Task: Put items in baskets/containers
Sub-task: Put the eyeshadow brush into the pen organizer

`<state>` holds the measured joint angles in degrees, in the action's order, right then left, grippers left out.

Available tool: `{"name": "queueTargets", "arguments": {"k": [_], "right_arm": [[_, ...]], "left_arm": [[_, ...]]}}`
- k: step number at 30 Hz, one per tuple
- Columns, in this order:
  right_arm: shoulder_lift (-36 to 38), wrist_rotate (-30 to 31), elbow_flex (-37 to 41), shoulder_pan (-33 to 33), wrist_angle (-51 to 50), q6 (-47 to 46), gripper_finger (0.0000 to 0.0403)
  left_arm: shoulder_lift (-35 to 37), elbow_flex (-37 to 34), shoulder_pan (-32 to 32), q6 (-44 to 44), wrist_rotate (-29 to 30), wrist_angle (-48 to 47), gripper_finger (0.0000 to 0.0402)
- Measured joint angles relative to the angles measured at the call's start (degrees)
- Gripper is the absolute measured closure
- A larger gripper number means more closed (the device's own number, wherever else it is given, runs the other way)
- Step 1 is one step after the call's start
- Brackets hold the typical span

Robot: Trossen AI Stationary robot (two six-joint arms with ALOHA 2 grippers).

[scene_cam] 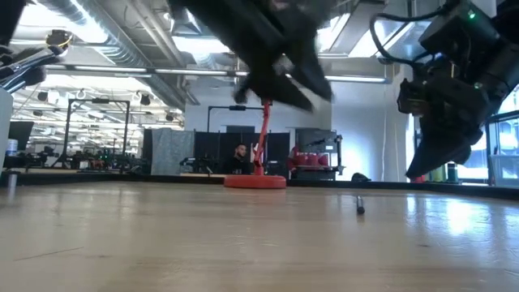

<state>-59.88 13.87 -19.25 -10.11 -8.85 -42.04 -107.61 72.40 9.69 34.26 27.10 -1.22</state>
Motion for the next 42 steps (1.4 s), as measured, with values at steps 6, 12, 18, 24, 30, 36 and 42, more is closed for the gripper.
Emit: {"name": "queueTargets", "arguments": {"k": [6,12,18,24,30,36,42], "right_arm": [[0.0,0.06,0.0,0.0,-3.48,-1.11,0.0389],[0.0,1.54,0.0,0.0,-6.98,-2.68,0.0397],[0.0,1.55,0.0,0.0,-7.4,-3.02,0.0388],[0.0,1.55,0.0,0.0,-7.33,-3.02,0.0391],[0.0,1.55,0.0,0.0,-7.31,-3.02,0.0397],[0.0,1.55,0.0,0.0,-7.29,-3.02,0.0387],[0.0,1.57,0.0,0.0,-7.31,-3.0,0.0394]], "left_arm": [[-12.66,6.63,-4.24,0.86,-3.94,3.23,0.0231],[-20.52,11.49,-5.53,0.94,-11.88,3.13,0.0231],[-23.79,14.41,-5.67,0.85,-12.19,3.67,0.0231],[-24.09,14.63,-5.63,0.77,-11.35,0.47,0.0249],[-24.07,14.59,-5.89,0.45,-13.56,-1.61,0.0323],[-23.76,14.42,-5.96,-1.86,-14.11,-2.22,0.0394],[-17.76,13.69,-4.59,-3.37,-8.47,-14.5,0.04]]}}
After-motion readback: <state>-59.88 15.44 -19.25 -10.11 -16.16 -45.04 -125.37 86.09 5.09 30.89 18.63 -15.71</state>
